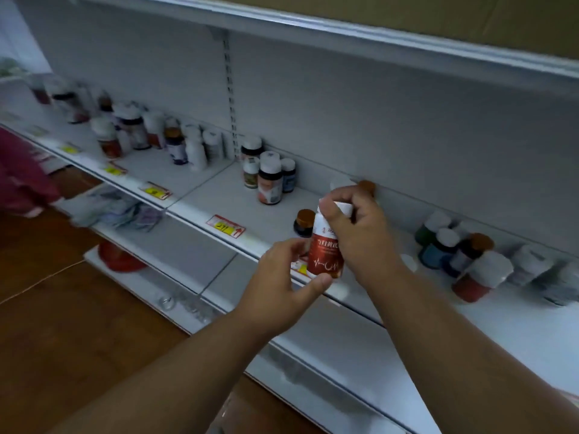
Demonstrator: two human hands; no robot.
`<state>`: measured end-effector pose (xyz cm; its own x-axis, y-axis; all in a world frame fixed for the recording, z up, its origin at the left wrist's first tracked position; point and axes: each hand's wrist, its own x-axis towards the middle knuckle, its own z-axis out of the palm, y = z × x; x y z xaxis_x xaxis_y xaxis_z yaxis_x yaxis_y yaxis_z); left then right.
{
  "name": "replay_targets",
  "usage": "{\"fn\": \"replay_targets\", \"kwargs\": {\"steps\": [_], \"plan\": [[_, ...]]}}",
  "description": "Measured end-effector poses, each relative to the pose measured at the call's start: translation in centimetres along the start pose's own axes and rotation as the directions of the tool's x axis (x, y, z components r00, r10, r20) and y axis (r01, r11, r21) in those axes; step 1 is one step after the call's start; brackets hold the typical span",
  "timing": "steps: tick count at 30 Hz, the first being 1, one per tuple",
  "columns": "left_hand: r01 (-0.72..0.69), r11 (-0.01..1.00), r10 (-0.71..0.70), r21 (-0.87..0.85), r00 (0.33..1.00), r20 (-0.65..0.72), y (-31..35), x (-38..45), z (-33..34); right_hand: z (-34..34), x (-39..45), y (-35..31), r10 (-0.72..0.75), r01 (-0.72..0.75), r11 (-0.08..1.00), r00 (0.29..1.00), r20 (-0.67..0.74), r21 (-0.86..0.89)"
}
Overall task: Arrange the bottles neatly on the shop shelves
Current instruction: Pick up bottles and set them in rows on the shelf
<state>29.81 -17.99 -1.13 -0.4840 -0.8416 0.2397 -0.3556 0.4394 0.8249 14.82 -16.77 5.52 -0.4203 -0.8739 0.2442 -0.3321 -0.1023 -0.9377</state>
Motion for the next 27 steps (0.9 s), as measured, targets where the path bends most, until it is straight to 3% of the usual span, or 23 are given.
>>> {"fn": "replay_targets", "kwargs": {"steps": [5,15,19,27], "plan": [[0.112,0.994,-0.11,0.018,0.99,-0.093,-5.7,-1.0,-7.8,10.0,0.8,-1.4,-0.015,0.007,0.998,0.99,0.137,0.062],[0.206,0.965,-0.186,0.161,0.974,-0.131,-17.3,-1.1,-29.0,34.4,4.6,-6.7,0.057,-0.111,0.979,0.956,0.289,0.172],[0.225,0.961,-0.203,0.16,0.969,-0.143,-20.9,1.5,-33.5,39.5,7.3,-7.6,0.029,-0.078,0.988,0.94,0.339,0.132],[0.175,0.954,-0.153,0.245,0.983,-0.106,-28.1,11.8,-37.0,46.0,17.0,-4.8,-0.02,0.008,0.999,0.951,0.309,0.037]]}}
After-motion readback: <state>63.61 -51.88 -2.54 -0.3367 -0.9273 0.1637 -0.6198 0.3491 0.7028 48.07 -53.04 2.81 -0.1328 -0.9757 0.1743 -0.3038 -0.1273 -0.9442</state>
